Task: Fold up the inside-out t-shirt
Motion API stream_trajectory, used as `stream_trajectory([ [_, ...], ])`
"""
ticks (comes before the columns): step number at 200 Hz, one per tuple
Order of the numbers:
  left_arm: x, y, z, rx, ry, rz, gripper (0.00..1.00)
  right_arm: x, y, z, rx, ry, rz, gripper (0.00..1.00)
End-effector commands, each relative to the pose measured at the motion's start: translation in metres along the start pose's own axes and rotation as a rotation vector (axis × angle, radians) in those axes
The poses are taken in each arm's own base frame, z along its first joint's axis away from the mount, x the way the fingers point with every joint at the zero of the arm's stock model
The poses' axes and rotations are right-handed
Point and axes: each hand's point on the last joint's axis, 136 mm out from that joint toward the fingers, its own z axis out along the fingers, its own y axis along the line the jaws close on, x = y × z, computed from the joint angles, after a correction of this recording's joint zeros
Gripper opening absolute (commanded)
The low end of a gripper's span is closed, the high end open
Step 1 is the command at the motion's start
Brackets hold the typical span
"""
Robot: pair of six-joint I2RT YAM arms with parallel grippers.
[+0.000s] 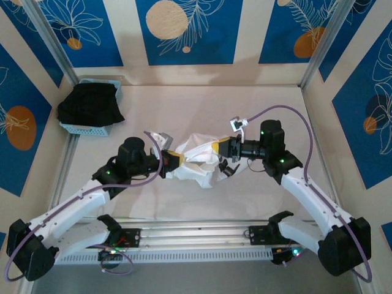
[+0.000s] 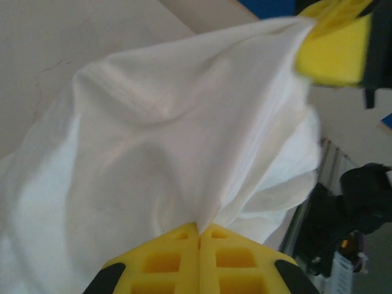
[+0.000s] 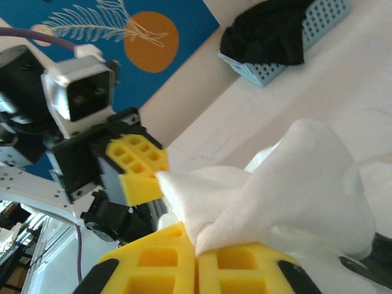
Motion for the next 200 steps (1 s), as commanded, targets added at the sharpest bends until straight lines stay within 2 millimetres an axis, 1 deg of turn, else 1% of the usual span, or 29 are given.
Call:
stream_trajectory([
  [1, -0.023, -0.023, -0.004, 0.128, -0.084, -0.036, 0.0, -0.007, -0.014, 0.008, 0.134, 0.026, 0.011, 0.16],
  [11, -0.032, -0.029, -0.004, 0.16, -0.109, -0.056, 0.0, 0.0, -0.029, 0.012, 0.225, 0.084, 0.042, 0.19],
  [22, -0.04, -0.031, -0.003, 0.174, -0.128, -0.074, 0.0, 0.006, -0.046, 0.01, 0.336, 0.142, 0.069, 0.25],
  [31, -0.044, -0.031, -0.001, 0.174, -0.133, -0.092, 0.0, 0.01, -0.052, 0.007, 0.395, 0.176, 0.057, 0.29],
  [40, -0.047, -0.03, 0.001, 0.172, -0.135, -0.107, 0.0, 0.012, -0.054, 0.003, 0.433, 0.194, 0.025, 0.33],
  [58, -0.052, -0.031, 0.004, 0.171, -0.131, -0.124, 0.0, 0.012, -0.043, -0.006, 0.457, 0.196, -0.086, 0.38],
  [70, -0.054, -0.03, 0.004, 0.163, -0.13, -0.129, 0.0, 0.012, -0.031, -0.012, 0.44, 0.176, -0.164, 0.42],
  [89, -0.054, -0.028, 0.004, 0.152, -0.126, -0.128, 0.0, 0.014, -0.006, -0.018, 0.347, 0.134, -0.268, 0.46],
  [100, -0.053, -0.027, 0.005, 0.145, -0.12, -0.129, 0.0, 0.016, 0.008, -0.016, 0.276, 0.119, -0.309, 0.49],
  [108, -0.052, -0.028, 0.005, 0.149, -0.116, -0.127, 0.0, 0.02, 0.014, -0.013, 0.236, 0.124, -0.32, 0.51],
  [151, -0.049, -0.028, 0.005, 0.152, -0.101, -0.13, 0.0, 0.034, 0.021, 0.008, 0.097, 0.215, -0.32, 0.55],
  [166, -0.049, -0.028, 0.006, 0.153, -0.099, -0.132, 0.0, 0.036, 0.021, 0.015, 0.073, 0.24, -0.317, 0.56],
  [188, -0.049, -0.029, 0.005, 0.158, -0.099, -0.131, 0.0, 0.041, 0.011, 0.024, 0.091, 0.269, -0.32, 0.57],
  [200, -0.049, -0.03, 0.005, 0.161, -0.1, -0.13, 0.0, 0.043, 0.01, 0.029, 0.085, 0.278, -0.32, 0.57],
])
